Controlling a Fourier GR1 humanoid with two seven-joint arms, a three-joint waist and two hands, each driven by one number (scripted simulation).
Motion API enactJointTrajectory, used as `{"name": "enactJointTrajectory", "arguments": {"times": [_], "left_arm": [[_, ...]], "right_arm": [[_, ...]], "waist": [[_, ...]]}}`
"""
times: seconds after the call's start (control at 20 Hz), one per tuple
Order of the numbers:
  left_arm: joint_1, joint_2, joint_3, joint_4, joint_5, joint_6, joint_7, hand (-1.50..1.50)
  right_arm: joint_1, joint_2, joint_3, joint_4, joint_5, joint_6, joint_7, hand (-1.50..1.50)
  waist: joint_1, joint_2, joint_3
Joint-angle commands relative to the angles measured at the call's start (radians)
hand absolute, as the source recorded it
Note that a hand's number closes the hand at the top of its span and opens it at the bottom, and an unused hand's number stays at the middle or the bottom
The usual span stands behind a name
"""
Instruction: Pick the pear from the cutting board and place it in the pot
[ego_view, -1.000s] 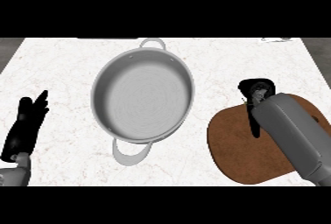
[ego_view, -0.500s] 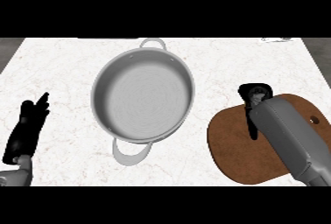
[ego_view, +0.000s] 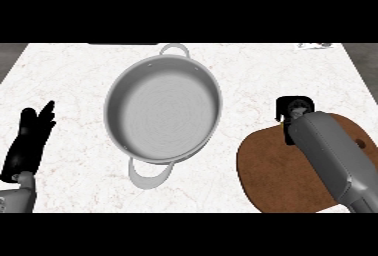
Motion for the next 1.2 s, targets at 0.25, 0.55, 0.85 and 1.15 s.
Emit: {"name": "enactJointTrajectory", "arguments": {"times": [0.25,0.55,0.85,1.15], "left_arm": [[-0.053,-0.013,0.018,0.083,-0.016,-0.008,-0.009,0.00],[-0.023,0.001,0.049,0.069,-0.003,-0.021,-0.037,0.00],[0.022,0.008,0.058,0.056,-0.008,-0.018,-0.060,0.00],[0.021,-0.008,0.052,0.033,-0.016,-0.009,-0.033,0.00]], "right_arm": [[0.050,-0.007,0.089,-0.084,0.126,-0.080,-0.155,1.50],[0.139,-0.069,0.024,-0.213,0.121,-0.249,-0.250,1.50],[0.316,-0.103,-0.098,-0.425,0.047,-0.508,-0.356,1.50],[0.423,-0.144,-0.138,-0.745,0.101,-0.582,-0.254,1.50]], "waist": [[-0.010,0.003,0.005],[-0.026,-0.001,0.005],[-0.038,-0.004,0.006],[-0.033,-0.004,0.005]]}}
